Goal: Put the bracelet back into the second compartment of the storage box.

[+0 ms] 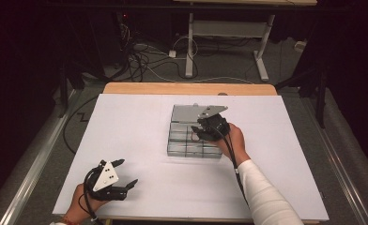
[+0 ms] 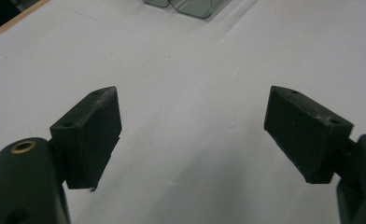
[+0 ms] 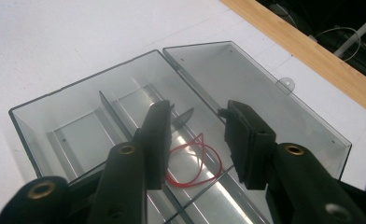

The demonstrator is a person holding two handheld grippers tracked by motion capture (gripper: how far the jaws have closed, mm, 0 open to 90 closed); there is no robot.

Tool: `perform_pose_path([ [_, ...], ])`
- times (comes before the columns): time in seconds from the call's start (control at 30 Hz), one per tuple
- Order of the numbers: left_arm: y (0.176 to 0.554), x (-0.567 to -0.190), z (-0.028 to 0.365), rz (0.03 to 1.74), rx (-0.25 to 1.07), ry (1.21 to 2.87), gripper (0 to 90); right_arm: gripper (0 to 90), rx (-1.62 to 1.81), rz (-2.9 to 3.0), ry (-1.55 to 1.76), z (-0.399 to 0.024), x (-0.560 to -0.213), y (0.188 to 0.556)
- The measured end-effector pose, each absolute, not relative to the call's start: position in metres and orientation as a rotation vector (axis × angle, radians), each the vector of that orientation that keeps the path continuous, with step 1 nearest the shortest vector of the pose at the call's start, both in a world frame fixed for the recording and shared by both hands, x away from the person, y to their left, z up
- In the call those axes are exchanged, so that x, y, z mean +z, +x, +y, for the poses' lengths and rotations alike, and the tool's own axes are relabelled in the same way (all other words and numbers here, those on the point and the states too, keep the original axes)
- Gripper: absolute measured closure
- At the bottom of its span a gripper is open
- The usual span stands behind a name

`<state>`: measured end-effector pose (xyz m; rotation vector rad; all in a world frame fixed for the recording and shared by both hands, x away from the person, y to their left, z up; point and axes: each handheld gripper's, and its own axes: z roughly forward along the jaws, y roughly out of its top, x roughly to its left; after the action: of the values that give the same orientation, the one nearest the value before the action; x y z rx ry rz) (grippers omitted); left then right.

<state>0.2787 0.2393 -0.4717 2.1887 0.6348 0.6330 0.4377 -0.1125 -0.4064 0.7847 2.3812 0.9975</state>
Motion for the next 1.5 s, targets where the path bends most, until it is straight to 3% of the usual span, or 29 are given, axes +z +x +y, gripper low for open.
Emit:
perform_pose_path([
  [0.13, 0.279, -0.472, 0.239, 0.634, 0.634, 2.189, 18.1, 57.8, 1.009, 2.364, 0.785, -0.113, -0.406, 0.437],
  [0.17, 0.279, -0.472, 0.239, 0.634, 0.633, 2.189, 18.1, 53.0, 1.014, 2.354, 0.779, -0.113, -0.406, 0.436],
  [0.33, 0.278, -0.471, 0.240, 0.630, 0.636, 2.189, 18.1, 45.9, 1.021, 2.326, 0.786, -0.113, -0.408, 0.435],
  [0.47, 0.278, -0.471, 0.240, 0.629, 0.636, 2.189, 18.1, 32.5, 1.023, 2.286, 0.815, -0.112, -0.411, 0.435],
  [0.73, 0.278, -0.471, 0.240, 0.627, 0.635, 2.190, 18.1, 17.1, 1.046, 2.208, 0.858, -0.114, -0.411, 0.434],
  [1.5, 0.278, -0.471, 0.239, 0.627, 0.635, 2.193, 18.1, 15.4, 1.116, 2.119, 0.870, -0.121, -0.403, 0.427],
])
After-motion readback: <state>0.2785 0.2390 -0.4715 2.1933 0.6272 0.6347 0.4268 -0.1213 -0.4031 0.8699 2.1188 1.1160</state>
